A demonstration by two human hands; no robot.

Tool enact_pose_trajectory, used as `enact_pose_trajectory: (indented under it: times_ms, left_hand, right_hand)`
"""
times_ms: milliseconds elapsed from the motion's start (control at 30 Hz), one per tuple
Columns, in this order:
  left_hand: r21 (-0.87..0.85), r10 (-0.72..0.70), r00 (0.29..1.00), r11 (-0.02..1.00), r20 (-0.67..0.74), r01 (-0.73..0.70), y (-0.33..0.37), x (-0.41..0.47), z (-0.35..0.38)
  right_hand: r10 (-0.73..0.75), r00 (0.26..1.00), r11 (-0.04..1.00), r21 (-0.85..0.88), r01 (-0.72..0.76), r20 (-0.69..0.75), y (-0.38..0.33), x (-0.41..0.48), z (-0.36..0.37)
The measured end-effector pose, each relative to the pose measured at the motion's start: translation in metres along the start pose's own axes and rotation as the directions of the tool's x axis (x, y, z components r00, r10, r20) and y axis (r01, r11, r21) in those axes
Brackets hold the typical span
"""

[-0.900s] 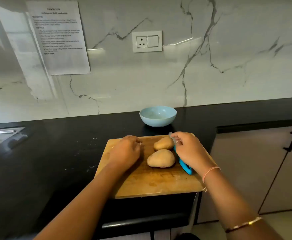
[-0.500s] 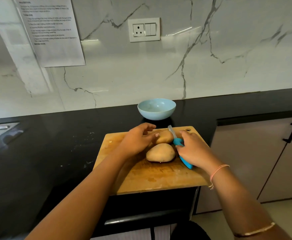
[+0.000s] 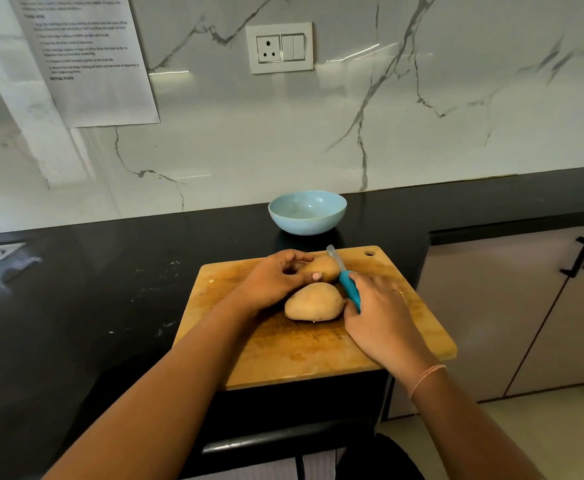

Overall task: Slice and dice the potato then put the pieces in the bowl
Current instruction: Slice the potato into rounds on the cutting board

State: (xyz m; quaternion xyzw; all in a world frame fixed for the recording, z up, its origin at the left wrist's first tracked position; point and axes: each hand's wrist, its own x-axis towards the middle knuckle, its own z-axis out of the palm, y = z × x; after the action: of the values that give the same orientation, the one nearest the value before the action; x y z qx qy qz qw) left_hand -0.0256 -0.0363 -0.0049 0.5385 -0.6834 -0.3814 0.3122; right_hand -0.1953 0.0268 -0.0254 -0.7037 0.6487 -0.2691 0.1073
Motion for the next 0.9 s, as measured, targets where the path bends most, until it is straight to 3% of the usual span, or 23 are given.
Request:
enact_pose_trajectory:
  times_ms: [333,633,733,800,900]
  left_hand:
    - [-0.118,-0.053,0.998,0.992,-0.044,0.047,-0.009,0.004,-0.013]
    - [-0.108,-0.015,0.990,0.994,-0.143,0.000,0.004,-0.013,-0.016]
    - [0.136,0.070,0.994,0.989,-0.089,-0.057,0.017,-0.023,-0.020]
    - [0.318,0.037,0.999,0.948,-0.007,-0.033,0.021,-0.026,-0.023]
    - [0.424,-0.047,0.993,0.906,0.105,-0.002,0.021,-0.028,-0.025]
  right_hand:
    - [-0.009,0.999,0.999,0.034,0.008,0.039,-0.012,0.016,0.008]
    - [-0.001,1.000,1.000,-0.030,0.001,0.013,-0.015,0.017,0.013]
    - [0.000,1.000,0.999,-0.044,0.001,0.010,-0.015,0.017,0.014]
    - [0.000,1.000,0.999,-0.048,0.001,0.010,-0.015,0.016,0.014]
    - [-0.003,1.000,0.999,-0.053,0.003,0.012,-0.015,0.016,0.015]
